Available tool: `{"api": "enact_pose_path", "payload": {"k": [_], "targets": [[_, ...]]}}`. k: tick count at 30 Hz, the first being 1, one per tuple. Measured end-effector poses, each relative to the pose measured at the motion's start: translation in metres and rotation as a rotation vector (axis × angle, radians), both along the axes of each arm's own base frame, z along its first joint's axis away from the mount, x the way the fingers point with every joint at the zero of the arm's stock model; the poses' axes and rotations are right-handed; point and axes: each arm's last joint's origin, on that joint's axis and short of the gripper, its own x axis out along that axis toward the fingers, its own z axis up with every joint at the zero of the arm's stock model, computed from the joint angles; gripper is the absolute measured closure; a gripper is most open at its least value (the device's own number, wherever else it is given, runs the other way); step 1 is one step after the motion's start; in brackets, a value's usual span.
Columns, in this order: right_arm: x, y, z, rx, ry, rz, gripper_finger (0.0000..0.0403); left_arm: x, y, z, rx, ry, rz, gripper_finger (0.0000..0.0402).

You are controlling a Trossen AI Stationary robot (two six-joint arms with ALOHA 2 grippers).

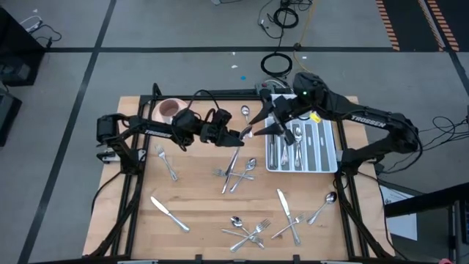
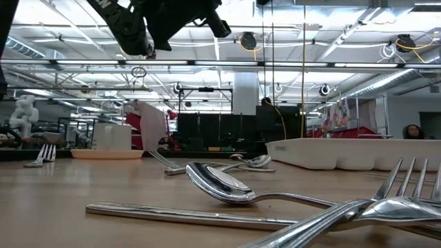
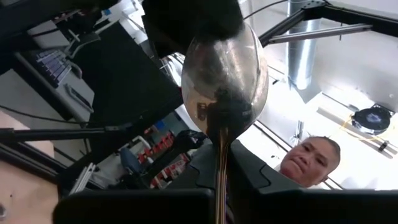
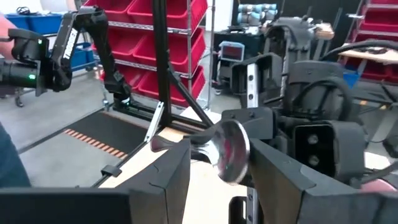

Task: Sort silverware
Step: Put the silver spoon into the white cutlery tray

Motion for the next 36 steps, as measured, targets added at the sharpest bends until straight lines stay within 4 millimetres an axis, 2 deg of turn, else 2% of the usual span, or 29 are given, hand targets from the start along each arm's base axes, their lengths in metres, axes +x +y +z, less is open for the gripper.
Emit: {"api": "enact_pose_path", "payload": {"k": [9, 12, 17, 18, 25, 28, 36], "targets": [[0.011, -0.001, -0.009, -0.003, 0.023, 0.010, 0.0255, 0.003, 0.000, -0.005, -0.004, 0.063, -0.012, 0.0381], [0.010, -0.001, -0.009, -0.031, 0.007, 0.014, 0.0283, 0.003, 0.000, -0.005, -0.002, 0.064, -0.010, 0.0380], [0.010, -0.001, -0.012, -0.096, 0.001, 0.022, 0.0381, 0.003, 0.001, -0.005, 0.000, 0.067, -0.009, 0.0379], [0.010, -0.001, -0.012, -0.112, 0.000, 0.021, 0.0391, 0.003, 0.001, -0.006, 0.000, 0.068, -0.009, 0.0379], [0.009, -0.001, -0.014, -0.133, 0.012, 0.016, 0.0400, 0.005, 0.002, -0.009, 0.009, 0.083, 0.039, 0.0374], [0.009, -0.002, -0.014, -0.134, 0.016, 0.009, 0.0401, 0.005, 0.003, -0.009, 0.023, 0.072, 0.051, 0.0355], [0.009, -0.001, -0.016, -0.124, 0.037, 0.004, 0.0402, 0.005, 0.004, -0.010, 0.019, 0.081, 0.069, 0.0252]]}}
